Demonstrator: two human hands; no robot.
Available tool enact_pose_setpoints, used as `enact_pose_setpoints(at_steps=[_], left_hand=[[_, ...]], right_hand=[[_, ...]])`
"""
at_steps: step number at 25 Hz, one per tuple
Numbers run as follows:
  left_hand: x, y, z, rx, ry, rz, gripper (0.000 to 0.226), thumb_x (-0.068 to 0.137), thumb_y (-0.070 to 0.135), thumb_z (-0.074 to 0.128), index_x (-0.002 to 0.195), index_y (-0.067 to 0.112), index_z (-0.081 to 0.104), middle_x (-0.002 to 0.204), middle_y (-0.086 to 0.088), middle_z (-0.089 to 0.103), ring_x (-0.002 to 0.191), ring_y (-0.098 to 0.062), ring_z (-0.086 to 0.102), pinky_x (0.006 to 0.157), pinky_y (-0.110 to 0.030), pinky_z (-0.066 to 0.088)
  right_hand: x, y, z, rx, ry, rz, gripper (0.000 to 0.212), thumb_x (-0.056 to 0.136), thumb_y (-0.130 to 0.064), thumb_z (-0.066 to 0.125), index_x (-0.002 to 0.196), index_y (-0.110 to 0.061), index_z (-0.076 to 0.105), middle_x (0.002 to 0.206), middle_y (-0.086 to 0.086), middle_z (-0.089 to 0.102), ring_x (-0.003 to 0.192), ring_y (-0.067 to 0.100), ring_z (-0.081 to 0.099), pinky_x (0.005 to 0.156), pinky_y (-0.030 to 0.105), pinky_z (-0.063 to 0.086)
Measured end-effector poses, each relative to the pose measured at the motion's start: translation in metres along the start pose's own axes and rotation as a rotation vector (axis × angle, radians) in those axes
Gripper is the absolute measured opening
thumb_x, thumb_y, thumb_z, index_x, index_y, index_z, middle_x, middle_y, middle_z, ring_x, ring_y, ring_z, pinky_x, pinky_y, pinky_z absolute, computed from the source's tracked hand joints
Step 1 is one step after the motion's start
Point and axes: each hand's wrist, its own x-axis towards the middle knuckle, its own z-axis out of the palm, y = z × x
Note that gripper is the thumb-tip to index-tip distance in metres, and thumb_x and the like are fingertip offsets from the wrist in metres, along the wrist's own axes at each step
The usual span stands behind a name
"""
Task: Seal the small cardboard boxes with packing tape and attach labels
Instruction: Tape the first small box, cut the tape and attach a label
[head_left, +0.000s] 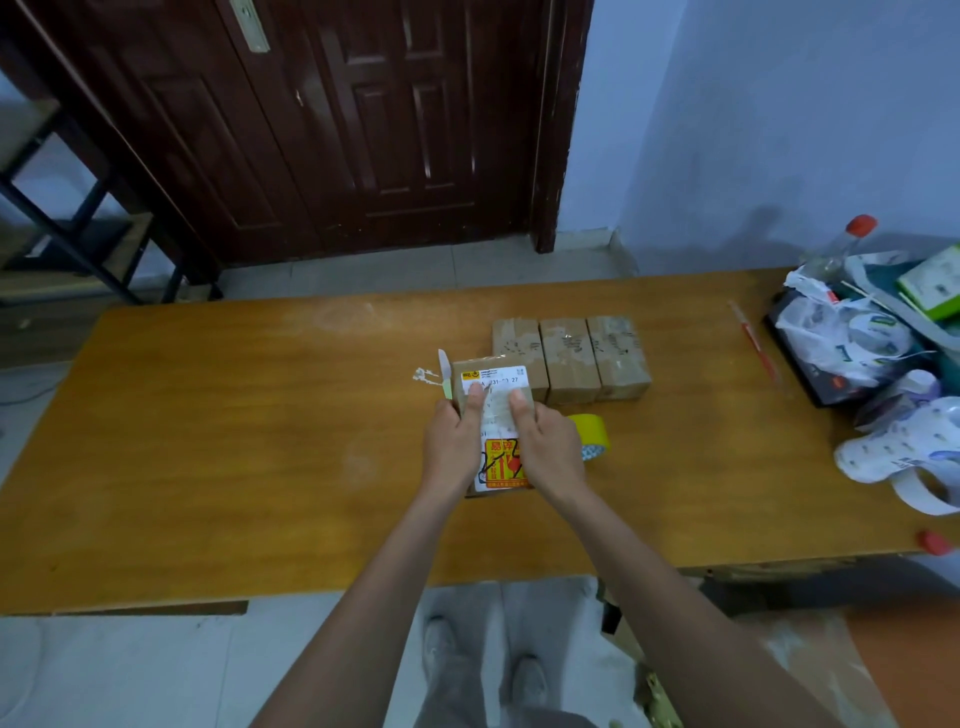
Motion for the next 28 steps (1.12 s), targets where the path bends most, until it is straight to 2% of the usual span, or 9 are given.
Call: enact_pose_setpoints(at_steps=[2, 4, 7, 10, 13, 15, 20, 24, 28], left_hand=[[0.002, -0.002, 0.004, 0.037, -0.011, 0.003, 0.054, 0.094, 0.063, 0.038, 0.075, 0.019, 0.062, 0.065, 0.003, 0.070, 0.057, -0.011, 0.067, 0.054, -0.029, 0.053], [0.006, -0.002, 0.004, 0.066, -0.025, -0.001, 0.067, 0.094, 0.067, 0.030, 0.086, 0.011, 0.064, 0.074, -0.006, 0.071, 0.067, -0.020, 0.070, 0.063, -0.039, 0.055], [0.014, -0.002, 0.001, -0.004, -0.064, -0.021, 0.062, 0.094, 0.068, 0.019, 0.095, 0.028, 0.067, 0.082, -0.001, 0.074, 0.072, -0.014, 0.071, 0.064, -0.032, 0.057], [0.023, -0.005, -0.005, -0.036, -0.074, -0.104, 0.056, 0.086, 0.071, 0.046, 0.104, 0.020, 0.059, 0.090, 0.001, 0.072, 0.069, -0.006, 0.071, 0.053, -0.018, 0.050], [0.031, -0.018, -0.011, -0.070, -0.082, -0.151, 0.052, 0.078, 0.060, 0.068, 0.106, 0.017, 0.059, 0.098, -0.001, 0.072, 0.077, -0.009, 0.072, 0.062, -0.025, 0.057], [0.035, -0.025, -0.015, -0.077, -0.079, -0.150, 0.045, 0.081, 0.058, 0.067, 0.102, 0.018, 0.061, 0.096, -0.001, 0.073, 0.079, -0.013, 0.073, 0.071, -0.033, 0.059], [0.046, -0.027, -0.020, -0.035, -0.057, -0.089, 0.049, 0.089, 0.058, 0.056, 0.105, 0.012, 0.062, 0.092, -0.004, 0.073, 0.077, -0.016, 0.073, 0.071, -0.039, 0.060], [0.048, -0.025, -0.021, 0.002, -0.062, -0.096, 0.051, 0.091, 0.065, 0.045, 0.093, 0.018, 0.064, 0.077, 0.003, 0.073, 0.066, -0.009, 0.071, 0.060, -0.029, 0.058], [0.047, -0.023, -0.023, 0.033, -0.032, -0.094, 0.048, 0.092, 0.065, 0.040, 0.079, 0.023, 0.057, 0.066, 0.008, 0.069, 0.057, -0.001, 0.066, 0.048, -0.020, 0.048]], right_hand=[[0.003, 0.003, 0.000, -0.005, 0.015, -0.009, 0.065, 0.100, -0.053, 0.026, 0.063, -0.008, 0.052, 0.062, 0.014, 0.060, 0.057, 0.028, 0.056, 0.052, 0.039, 0.040], [0.006, 0.006, 0.000, 0.004, 0.026, 0.004, 0.068, 0.102, -0.050, 0.023, 0.067, -0.002, 0.056, 0.066, 0.016, 0.063, 0.062, 0.030, 0.060, 0.055, 0.042, 0.045], [0.013, 0.007, 0.004, 0.076, -0.029, 0.062, 0.069, 0.103, -0.050, 0.018, 0.072, -0.007, 0.062, 0.068, 0.010, 0.066, 0.066, 0.024, 0.063, 0.059, 0.040, 0.048], [0.021, 0.004, 0.010, 0.182, -0.141, 0.151, 0.064, 0.098, -0.060, 0.024, 0.081, -0.015, 0.067, 0.073, 0.002, 0.069, 0.069, 0.016, 0.066, 0.060, 0.033, 0.049], [0.025, 0.003, 0.018, 0.171, -0.198, 0.128, 0.052, 0.088, -0.066, 0.040, 0.092, -0.023, 0.068, 0.080, -0.004, 0.071, 0.075, 0.012, 0.068, 0.058, 0.024, 0.046], [0.024, 0.001, 0.025, 0.090, -0.162, 0.094, 0.053, 0.086, -0.068, 0.038, 0.088, -0.024, 0.067, 0.078, -0.006, 0.069, 0.073, 0.010, 0.066, 0.059, 0.026, 0.047], [0.025, -0.006, 0.037, -0.025, -0.034, 0.040, 0.049, 0.098, -0.056, 0.035, 0.069, -0.024, 0.058, 0.062, -0.005, 0.063, 0.058, 0.004, 0.060, 0.051, 0.023, 0.038], [0.028, -0.006, 0.040, -0.006, 0.013, 0.063, 0.057, 0.100, -0.053, 0.033, 0.069, -0.014, 0.060, 0.065, 0.002, 0.065, 0.062, 0.017, 0.062, 0.055, 0.033, 0.043], [0.026, -0.004, 0.044, 0.008, 0.030, 0.071, 0.061, 0.101, -0.052, 0.029, 0.067, -0.012, 0.060, 0.063, 0.004, 0.065, 0.061, 0.019, 0.062, 0.055, 0.036, 0.046]])
